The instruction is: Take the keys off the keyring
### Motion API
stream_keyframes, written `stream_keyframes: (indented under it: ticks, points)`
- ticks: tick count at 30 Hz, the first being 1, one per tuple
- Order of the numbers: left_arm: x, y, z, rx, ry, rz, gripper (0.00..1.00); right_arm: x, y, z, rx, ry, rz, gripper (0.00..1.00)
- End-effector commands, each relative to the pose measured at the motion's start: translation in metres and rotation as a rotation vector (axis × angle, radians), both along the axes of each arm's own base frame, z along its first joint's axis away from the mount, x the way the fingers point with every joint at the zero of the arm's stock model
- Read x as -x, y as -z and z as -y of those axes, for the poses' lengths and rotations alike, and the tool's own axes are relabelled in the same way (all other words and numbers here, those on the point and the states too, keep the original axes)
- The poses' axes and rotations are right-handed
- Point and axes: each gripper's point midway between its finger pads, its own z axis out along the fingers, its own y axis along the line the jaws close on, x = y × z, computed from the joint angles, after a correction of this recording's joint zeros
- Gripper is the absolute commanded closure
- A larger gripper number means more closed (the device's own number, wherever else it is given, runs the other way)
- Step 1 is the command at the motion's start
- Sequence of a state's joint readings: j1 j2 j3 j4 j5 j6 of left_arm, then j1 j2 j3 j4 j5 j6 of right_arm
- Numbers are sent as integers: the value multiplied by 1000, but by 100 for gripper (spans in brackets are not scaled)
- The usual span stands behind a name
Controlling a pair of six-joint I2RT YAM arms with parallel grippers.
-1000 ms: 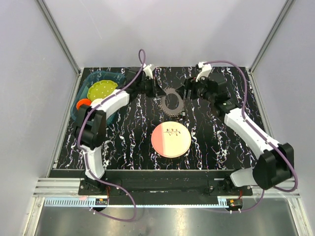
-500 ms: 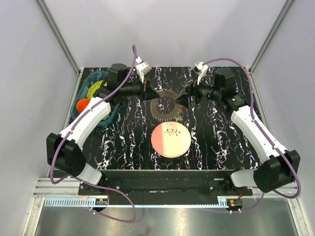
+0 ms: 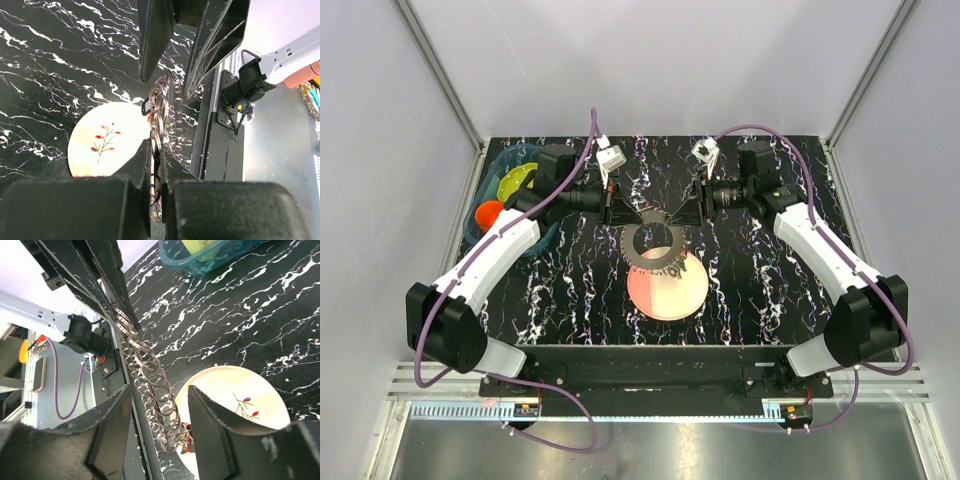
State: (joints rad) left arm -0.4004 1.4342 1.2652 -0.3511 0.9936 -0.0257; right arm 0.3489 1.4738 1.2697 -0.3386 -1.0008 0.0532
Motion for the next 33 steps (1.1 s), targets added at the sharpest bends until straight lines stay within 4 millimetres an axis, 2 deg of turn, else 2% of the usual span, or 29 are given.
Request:
stream_keyframes:
  ticks: [1,2,4,5,6,7,9,10,11,12,13,14,15,16,17,18,19,20,21,22,23,24,25,26,27,28,29,31,33]
  points:
    - [18,-37,0,77,74,118,100,16,-19,-12,-49,-69,9,48]
    - [19,-36,0,75,74,116,100,16,-17,-14,-46,-71,2,48]
    - [18,-37,0,81,77,115,100,16,-13,-17,-34,-57,-14,58]
    - [18,-38,1,82,79,112,100,14,-13,-17,-33,-47,-13,65]
    - [17,-36,1,79,74,99,100,13,-13,-18,-34,-37,-15,78]
    - [15,-37,1,78,67,97,100,13,-13,-17,-34,-22,-26,86]
    - [7,-34,-2,56,25,84,100,13,-20,-17,-49,-12,-6,99]
    - [4,-36,-3,56,12,88,92,13,-23,-17,-56,11,-24,100]
    - [-3,-39,-9,57,-15,89,76,11,-35,-17,-89,22,18,100]
    - [-9,-46,-13,77,-54,90,59,11,-36,-18,-106,28,12,100]
    - [-16,-51,-19,96,-90,92,47,13,-44,-20,-136,37,-14,100]
    - [-28,-46,-35,109,-157,71,32,11,-58,-21,-176,43,32,100]
    - [-35,-61,-42,171,-191,81,28,8,-63,-21,-195,61,44,100]
    - [-32,-75,-52,207,-222,104,23,4,-69,-20,-212,101,34,100]
    - [-41,-71,-68,226,-287,98,17,2,-81,-19,-240,115,75,100]
    - [-44,-84,-75,266,-330,120,14,1,-86,-19,-254,136,90,100]
    - [-40,-93,-80,281,-357,152,13,-5,-93,-16,-271,184,101,100]
    - [-40,-92,-84,277,-386,146,10,-4,-111,-14,-313,201,163,100]
    - [-40,-90,-86,275,-417,149,10,-10,-116,-10,-336,250,184,100]
    - [-34,-95,-87,288,-421,156,9,-10,-135,-8,-399,264,227,100]
    - [-30,-100,-87,309,-416,168,9,-7,-147,-7,-438,266,259,100]
    - [-26,-92,-86,321,-417,126,9,-7,-149,-6,-466,272,271,100]
    - [-22,-93,-86,335,-415,122,9,-2,-168,-4,-538,262,321,100]
    - [-14,-103,-86,375,-406,131,9,0,-175,-2,-572,263,339,100]
    - [-10,-96,-84,385,-392,108,9,1,-175,-1,-600,268,333,100]
    - [-6,-96,-83,400,-381,99,9,5,-186,1,-644,259,380,100]
    - [0,-105,-81,435,-363,104,9,5,-187,1,-658,256,379,100]
    - [7,-102,-75,458,-338,83,9,7,-192,2,-696,249,385,100]
    - [14,-109,-69,483,-305,98,9,7,-190,1,-718,241,360,100]
